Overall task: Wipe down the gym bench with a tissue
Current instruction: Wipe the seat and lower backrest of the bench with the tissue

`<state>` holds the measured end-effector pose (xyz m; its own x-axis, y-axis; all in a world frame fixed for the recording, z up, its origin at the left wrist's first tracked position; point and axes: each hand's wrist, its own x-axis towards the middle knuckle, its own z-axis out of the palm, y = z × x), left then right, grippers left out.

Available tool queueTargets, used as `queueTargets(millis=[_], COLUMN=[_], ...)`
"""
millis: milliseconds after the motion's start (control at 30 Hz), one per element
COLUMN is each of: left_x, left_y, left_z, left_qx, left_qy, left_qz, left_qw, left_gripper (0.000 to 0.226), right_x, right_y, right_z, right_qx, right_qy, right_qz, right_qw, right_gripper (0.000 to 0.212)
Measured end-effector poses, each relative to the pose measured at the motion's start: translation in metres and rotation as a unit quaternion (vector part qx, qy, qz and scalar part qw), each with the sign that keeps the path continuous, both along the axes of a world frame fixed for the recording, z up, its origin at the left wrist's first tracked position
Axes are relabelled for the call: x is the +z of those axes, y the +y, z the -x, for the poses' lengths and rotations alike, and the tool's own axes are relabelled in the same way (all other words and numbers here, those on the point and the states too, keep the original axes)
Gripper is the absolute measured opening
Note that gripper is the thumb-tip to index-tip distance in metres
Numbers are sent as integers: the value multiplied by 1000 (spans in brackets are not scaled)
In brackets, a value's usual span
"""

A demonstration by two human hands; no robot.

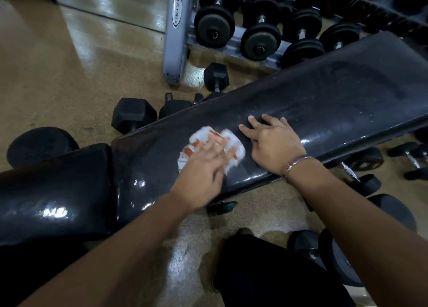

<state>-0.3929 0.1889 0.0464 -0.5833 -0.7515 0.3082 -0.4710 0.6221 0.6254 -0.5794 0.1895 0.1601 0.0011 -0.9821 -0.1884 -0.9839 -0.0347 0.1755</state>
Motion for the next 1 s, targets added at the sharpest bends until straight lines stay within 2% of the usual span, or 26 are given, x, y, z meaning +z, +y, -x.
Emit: queueTargets(millis=[67, 133, 233, 267, 300, 433, 467, 500, 600, 633, 733, 800, 833, 933, 1000], left_x=[-5, -6, -3, 0, 0, -9, -10, -10, -2, -2, -11, -13, -12, -3, -2], left_y=[9, -12, -21, -13, -2, 11, 0, -12, -12, -2, 21, 3, -6, -4, 16], left_z=[-15, -28, -11, 0, 9, -13, -20, -23, -2, 8, 4, -11, -12, 4, 19], left_qx=[-120, -154, 11, 53, 53, -142, -153, -126, 45, 46, -118, -164, -141, 8, 12], left_qy=[-14, -23, -1, 8, 9, -10, -11, -10, 20, 24, -7, -23, -19, 21, 30], left_qz=[47, 65, -4, -21, -18, 73, 81, 73, -13, -11, 77, 102, 90, 8, 13], left_qw=[992, 986, 1000, 998, 998, 987, 985, 989, 999, 999, 990, 981, 986, 1000, 999], left_gripper=[48, 46, 48, 49, 49, 48, 48, 48, 48, 50, 58, 57, 55, 47, 48], right_x=[2, 5, 5, 4, 4, 4, 4, 4, 3, 3, 3, 5, 6, 3, 2], right_y=[-1, -3, -2, -1, -1, -2, -2, -2, -1, -1, -1, -2, -2, -2, -3], right_z=[1, 2, 0, 0, 0, 2, 3, 3, 2, 2, 3, 4, 4, 4, 6], right_qx=[2, -3, -7, -6, -5, 3, 2, 1, -2, -1, 5, 3, 2, 2, 2], right_qy=[-3, -13, -9, -6, -4, -2, -5, -7, -7, -5, 0, -3, -5, -16, -23], right_qz=[-9, -17, -11, -9, -9, -10, -10, -10, -2, -2, -7, -11, -11, -2, -3], right_qw=[1000, 1000, 1000, 1000, 1000, 1000, 1000, 1000, 1000, 1000, 1000, 1000, 1000, 1000, 1000], right_gripper=[58, 60, 61, 61, 61, 60, 60, 60, 60, 60, 59, 59, 59, 59, 58])
